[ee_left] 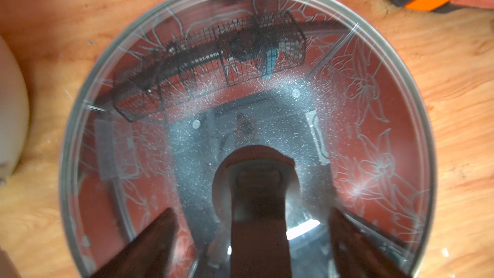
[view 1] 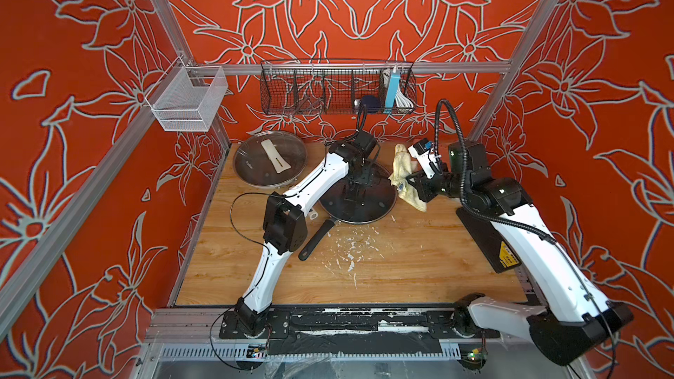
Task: Wipe the pot lid with a cloth
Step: Place the pot lid on the cooking pot.
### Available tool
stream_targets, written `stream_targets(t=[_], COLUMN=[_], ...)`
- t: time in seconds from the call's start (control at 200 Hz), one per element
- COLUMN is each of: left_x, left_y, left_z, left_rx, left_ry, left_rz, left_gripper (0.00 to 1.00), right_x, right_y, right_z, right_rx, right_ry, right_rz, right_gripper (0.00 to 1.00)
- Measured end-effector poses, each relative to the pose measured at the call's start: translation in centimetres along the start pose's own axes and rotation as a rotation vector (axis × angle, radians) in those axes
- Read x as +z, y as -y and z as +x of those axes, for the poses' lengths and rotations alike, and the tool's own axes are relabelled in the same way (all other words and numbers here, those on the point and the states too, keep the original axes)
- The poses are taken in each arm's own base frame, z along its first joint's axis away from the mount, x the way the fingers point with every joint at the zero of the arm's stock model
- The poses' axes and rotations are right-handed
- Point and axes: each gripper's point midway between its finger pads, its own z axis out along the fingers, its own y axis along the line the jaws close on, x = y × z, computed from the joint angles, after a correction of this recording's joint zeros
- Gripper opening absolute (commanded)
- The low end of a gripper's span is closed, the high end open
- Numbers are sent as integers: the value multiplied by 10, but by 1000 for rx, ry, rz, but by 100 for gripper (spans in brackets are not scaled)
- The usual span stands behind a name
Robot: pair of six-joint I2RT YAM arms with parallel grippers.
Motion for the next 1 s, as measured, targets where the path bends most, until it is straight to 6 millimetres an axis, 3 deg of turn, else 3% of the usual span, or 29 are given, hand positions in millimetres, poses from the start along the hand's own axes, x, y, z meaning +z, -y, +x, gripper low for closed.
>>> stream_targets(t=[0.095,0.25,0.44,0.631,0.876,1.001], left_x=[-21,-72,-119,-128,-117,-113], left_y=[-4,-22,-66,-128,-220,-254], left_z=[-6,-14,-22,-19,-8,-7], left_rx=[-6,-33,-117,-230,-429,-515], left_ry=[40,133,230,247,217,218], left_rz=[-2,-23,-83,-195,-334,-384], left_gripper=[100,100,100,100,95,95], right_x=[0,3,17,33,48,52], right_y=[-4,-13,-28,-45,-59,-64], right_z=[-6,-17,-30,-38,-43,-45], right_rx=[-10,-34,-68,-99,-121,-131], right_ry=[14,36,47,50,52,53], right_rz=[-6,-28,-65,-108,-143,-162], right_gripper=[0,0,0,0,0,0])
